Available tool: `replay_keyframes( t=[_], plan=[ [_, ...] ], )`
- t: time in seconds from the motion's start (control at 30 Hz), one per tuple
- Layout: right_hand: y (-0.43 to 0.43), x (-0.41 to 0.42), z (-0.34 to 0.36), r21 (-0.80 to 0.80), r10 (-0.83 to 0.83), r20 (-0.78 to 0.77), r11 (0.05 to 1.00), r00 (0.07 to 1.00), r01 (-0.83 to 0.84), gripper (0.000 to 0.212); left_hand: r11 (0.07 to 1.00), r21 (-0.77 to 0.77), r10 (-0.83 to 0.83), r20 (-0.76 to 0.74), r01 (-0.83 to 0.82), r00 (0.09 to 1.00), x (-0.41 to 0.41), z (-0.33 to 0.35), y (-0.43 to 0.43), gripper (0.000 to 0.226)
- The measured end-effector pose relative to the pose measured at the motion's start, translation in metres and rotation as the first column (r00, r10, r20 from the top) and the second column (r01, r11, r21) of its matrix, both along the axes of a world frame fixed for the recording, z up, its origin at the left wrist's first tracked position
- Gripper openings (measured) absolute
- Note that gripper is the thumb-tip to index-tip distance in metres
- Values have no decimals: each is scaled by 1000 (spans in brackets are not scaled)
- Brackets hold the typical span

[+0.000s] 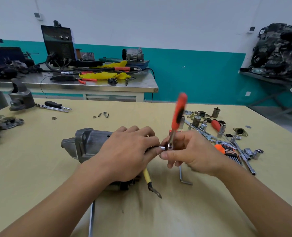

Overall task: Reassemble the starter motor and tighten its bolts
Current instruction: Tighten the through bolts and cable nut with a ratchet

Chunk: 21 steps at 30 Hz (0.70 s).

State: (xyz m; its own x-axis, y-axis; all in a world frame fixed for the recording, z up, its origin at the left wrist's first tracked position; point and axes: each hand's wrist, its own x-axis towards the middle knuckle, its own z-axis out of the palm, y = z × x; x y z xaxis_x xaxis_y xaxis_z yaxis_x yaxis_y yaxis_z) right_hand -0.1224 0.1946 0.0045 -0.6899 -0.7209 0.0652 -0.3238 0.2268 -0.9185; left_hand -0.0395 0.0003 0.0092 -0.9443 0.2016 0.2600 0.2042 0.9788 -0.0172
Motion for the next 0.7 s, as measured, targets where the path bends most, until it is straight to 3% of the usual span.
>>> replay_keyframes(
  t=[0.13, 0.23, 0.3, 0.43, 0.53, 0.6, 0.7],
  plan=[
    [0, 5, 2, 26, 3, -47, 1000, 999, -2, 26, 1000, 6, 5, 2, -5, 1000, 0, 0, -1, 45],
    [-6, 6, 0, 30, -24, 161, 999, 987, 19, 49, 1000, -2, -8, 0, 8, 1000, 0, 0, -1, 36],
    [-8, 4, -2, 9, -29, 263, 1000, 964, 28, 51, 1000, -10, -13, 5, 13, 1000, 0, 0, -1, 37],
    [0, 2, 0, 16, 6, 27, 1000, 1000, -6, 20, 1000, -10, -19, -4, 19, 1000, -1, -1, 0, 47],
    [1, 2, 5, 13, 2, -67, 1000, 998, -1, 21, 1000, -16, -10, -9, 10, 1000, -1, 0, 0, 48],
    [-4, 5, 4, 13, -11, 21, 1000, 1000, 10, 32, 1000, 1, -10, -14, 10, 1000, 0, 0, -2, 47],
    [-10, 8, 1, 7, -49, 275, 999, 960, 49, 49, 1000, 17, -17, -21, 17, 1000, 0, 1, -3, 39]
  ],
)
